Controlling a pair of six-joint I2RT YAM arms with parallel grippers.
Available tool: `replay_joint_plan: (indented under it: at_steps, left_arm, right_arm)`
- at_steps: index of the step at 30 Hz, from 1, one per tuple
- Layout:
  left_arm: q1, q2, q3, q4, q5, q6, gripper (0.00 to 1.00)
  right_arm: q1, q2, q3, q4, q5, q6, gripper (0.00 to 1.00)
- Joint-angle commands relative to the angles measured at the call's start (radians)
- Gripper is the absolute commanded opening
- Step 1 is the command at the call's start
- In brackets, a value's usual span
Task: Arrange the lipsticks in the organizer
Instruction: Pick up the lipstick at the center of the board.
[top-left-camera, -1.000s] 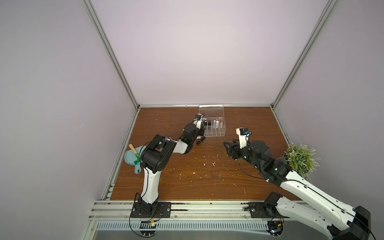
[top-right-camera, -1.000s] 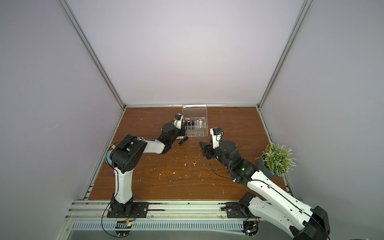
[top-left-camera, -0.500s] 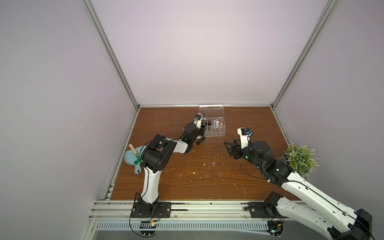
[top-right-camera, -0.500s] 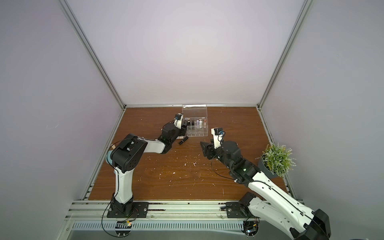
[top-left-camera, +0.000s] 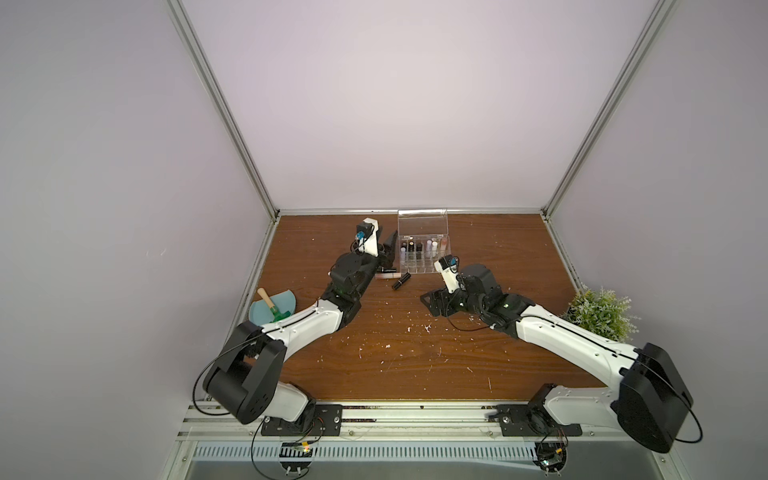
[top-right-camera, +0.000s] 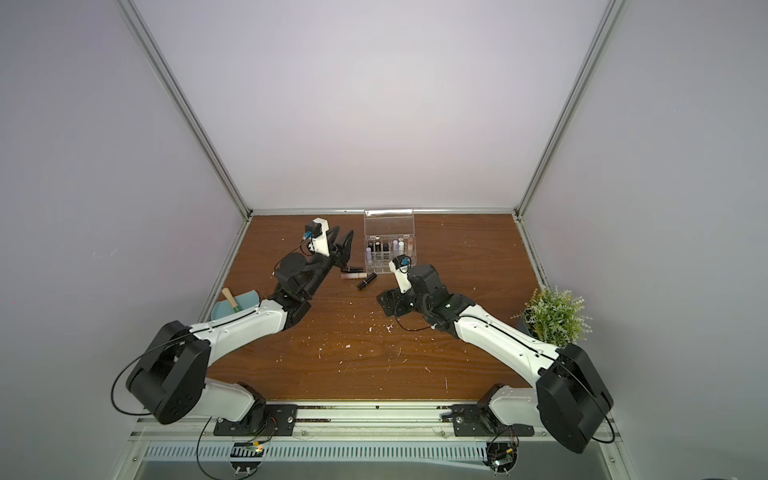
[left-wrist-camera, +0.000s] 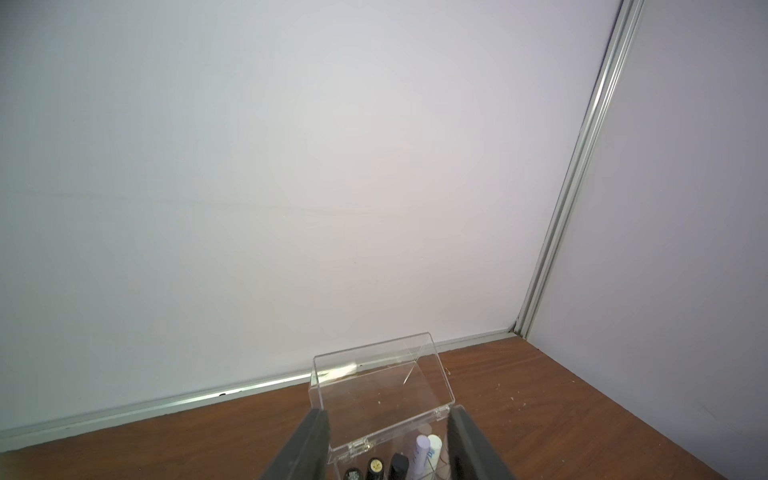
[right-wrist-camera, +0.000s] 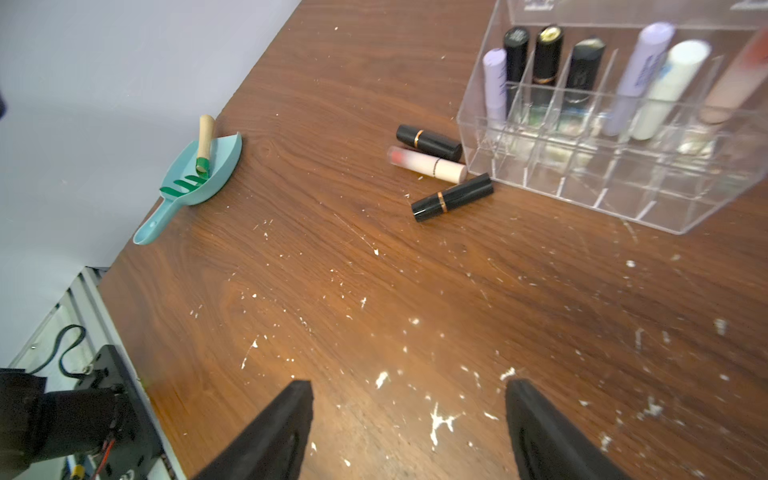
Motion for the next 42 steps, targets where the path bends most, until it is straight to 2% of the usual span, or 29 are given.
replay_joint_plan:
  at_steps: [1, 9, 13, 16, 21, 36, 42]
  left_arm:
    - [0.002, -0.029, -0.109, -0.026, -0.046, -0.052, 0.5]
    - [0.024, -0.204, -0.339, 0.029, -0.209, -0.093, 0.46]
    - [0.09, -0.25, -0.404, 0.044, -0.199, -0.112, 0.44]
    - [0.111, -0.255, -0.418, 0.051, -0.201, -0.109, 0.44]
    - [0.118, -0.253, -0.421, 0.068, -0.168, -0.117, 0.44]
    - [0.118, -0.259, -0.429, 0.083, -0.134, -0.133, 0.44]
    - [0.117, -0.278, -0.443, 0.094, -0.137, -0.135, 0.44]
  right_arm:
    - [0.008, 0.08, 0.078, -0.005, -0.05, -0.025, 0.86]
    - [0.049, 0.314, 0.261, -0.044, 0.172, -0.013, 0.93]
    - [0.061, 0.426, 0.345, -0.037, 0.208, 0.037, 0.9]
    - [0.074, 0.503, 0.405, -0.042, 0.256, 0.065, 0.85]
    - [0.084, 0.589, 0.487, -0.043, 0.285, 0.087, 0.83]
    - [0.089, 0.72, 0.635, -0.105, 0.398, 0.12, 0.77]
    - [0.096, 0.733, 0.632, -0.12, 0.423, 0.132, 0.68]
